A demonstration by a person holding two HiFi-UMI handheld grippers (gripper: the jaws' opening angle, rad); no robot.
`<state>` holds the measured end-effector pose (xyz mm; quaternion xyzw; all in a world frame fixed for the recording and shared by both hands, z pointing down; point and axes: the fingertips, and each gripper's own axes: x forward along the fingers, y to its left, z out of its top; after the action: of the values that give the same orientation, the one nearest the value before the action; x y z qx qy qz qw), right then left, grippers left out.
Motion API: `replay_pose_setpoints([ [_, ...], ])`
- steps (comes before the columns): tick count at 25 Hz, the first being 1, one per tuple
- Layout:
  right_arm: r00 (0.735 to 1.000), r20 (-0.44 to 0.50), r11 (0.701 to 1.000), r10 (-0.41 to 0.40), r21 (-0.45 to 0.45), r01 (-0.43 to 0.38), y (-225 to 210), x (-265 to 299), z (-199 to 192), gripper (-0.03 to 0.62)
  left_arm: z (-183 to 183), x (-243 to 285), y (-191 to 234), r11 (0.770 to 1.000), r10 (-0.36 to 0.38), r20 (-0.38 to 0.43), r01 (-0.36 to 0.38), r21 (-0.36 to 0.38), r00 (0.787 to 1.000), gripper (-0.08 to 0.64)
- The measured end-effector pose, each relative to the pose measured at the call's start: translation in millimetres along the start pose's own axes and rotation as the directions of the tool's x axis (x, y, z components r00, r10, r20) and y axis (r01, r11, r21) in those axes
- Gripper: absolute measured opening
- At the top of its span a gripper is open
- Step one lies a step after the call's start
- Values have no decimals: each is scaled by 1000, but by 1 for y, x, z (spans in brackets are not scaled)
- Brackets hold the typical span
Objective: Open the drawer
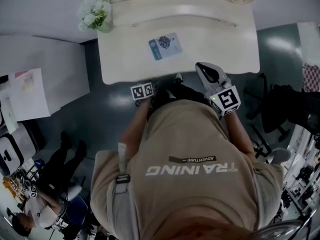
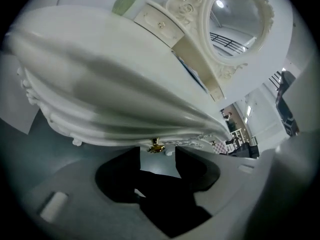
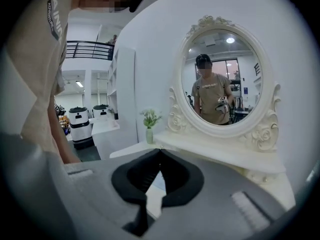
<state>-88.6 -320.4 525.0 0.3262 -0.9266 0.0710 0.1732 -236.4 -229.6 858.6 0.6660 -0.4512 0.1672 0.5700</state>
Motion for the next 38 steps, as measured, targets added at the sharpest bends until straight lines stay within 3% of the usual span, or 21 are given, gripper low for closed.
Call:
replay_pose_setpoints([
  [6,999,-46,999,-24,32,26,-14,-8,-17,3,8,20,5,1000,24,-20,-24,-9,1000,204],
  [9,998,-57,997,-17,75,21,-19,-7,-24,3,8,22,9,997,79,-28,-79,5,996,200],
  [17,999,-51,999,18,46,-16,-13,3,-20,3,13,28,6,988,148,-22,-149,-45,989,188],
  [20,998,-58,998,19,58,-16,-16,2,-25,3,15,29,11,982,182,-13,-182,-44,983,143],
  [30,999,-54,996,-1,84,6,-18,-11,-27,3,10,28,7,984,171,-29,-172,-34,985,140],
  [38,999,-51,997,9,75,-5,11,-10,-27,3,-11,21,5,990,136,-63,-138,-26,989,140],
])
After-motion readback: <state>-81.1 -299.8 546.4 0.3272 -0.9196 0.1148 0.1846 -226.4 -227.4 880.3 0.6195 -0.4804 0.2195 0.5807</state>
